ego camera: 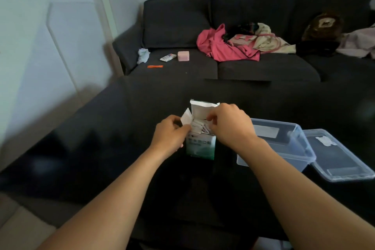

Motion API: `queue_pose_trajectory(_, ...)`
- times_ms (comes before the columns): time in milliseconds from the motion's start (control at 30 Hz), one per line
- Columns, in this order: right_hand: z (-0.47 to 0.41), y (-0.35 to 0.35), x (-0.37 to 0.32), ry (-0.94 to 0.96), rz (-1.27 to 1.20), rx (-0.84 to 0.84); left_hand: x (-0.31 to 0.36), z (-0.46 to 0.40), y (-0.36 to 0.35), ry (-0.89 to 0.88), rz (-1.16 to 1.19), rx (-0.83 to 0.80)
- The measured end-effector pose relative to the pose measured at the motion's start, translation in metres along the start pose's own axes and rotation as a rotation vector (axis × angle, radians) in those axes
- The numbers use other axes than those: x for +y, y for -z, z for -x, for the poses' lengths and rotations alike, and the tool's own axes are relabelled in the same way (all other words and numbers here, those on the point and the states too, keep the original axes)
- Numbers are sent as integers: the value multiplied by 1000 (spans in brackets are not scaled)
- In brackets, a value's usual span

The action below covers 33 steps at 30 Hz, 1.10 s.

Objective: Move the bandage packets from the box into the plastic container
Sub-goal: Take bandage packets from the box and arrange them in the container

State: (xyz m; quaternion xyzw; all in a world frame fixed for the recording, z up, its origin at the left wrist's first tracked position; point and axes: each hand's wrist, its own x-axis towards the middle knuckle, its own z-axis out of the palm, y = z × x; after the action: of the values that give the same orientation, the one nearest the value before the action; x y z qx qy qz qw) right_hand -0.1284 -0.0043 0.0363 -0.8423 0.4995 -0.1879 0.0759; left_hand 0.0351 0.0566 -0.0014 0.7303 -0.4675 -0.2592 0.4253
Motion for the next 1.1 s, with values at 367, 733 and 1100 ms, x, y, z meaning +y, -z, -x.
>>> queue_pose_trajectory(367, -17, -1, 15, 38, -166, -143, 20, 0, -2, -402, -405, 20)
queue_pose_trajectory(733, -12, 2, 9, 85, -123, -149, 25, 3, 2, -366, -528, -5)
queue_pose_trajectory(1100, -12, -2, 3, 52, -91, -86, 16, -2, -2, -290, -387, 23)
